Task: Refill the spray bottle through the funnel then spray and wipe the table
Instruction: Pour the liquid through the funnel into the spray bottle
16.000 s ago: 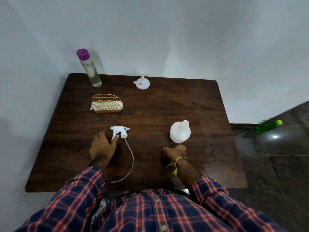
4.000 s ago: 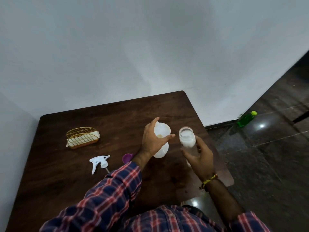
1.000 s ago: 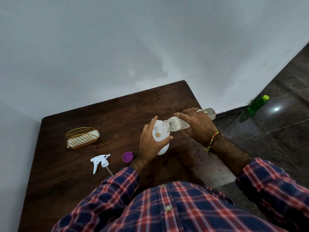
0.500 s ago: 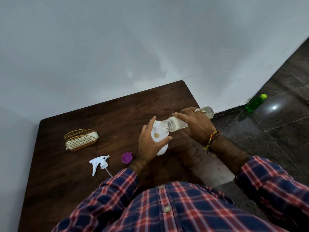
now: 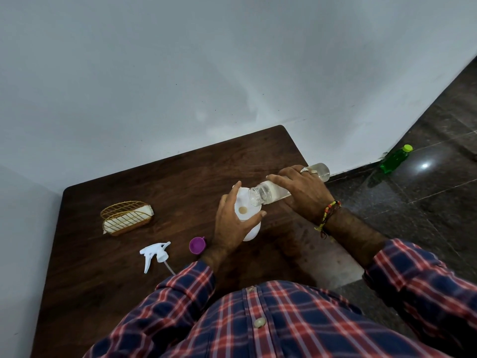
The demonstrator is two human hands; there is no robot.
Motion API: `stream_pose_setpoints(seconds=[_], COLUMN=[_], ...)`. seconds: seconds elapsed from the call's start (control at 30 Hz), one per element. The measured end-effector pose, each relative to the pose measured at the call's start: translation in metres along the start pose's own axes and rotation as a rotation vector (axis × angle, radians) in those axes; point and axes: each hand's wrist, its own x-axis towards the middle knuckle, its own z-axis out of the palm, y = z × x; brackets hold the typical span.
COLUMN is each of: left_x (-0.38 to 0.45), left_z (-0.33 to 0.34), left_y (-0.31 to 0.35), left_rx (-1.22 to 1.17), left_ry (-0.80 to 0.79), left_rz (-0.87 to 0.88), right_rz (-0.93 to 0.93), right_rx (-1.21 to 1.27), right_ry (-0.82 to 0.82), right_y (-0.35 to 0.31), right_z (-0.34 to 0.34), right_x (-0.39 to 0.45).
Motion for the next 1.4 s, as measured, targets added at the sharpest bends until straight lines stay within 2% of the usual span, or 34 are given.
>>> stream_pose_setpoints(seconds=[1.4], left_x=[-0.0016], left_z=[-0.0024], left_y=[0.0002], left_rx=[0.003], left_ry=[-0.019], left_rz=[0.014], right_rz=[-0.007], right_rx=[0.019], right_ry=[0.011], right_y=[0.0018], right_z=[0.0015], right_x=[0.0021])
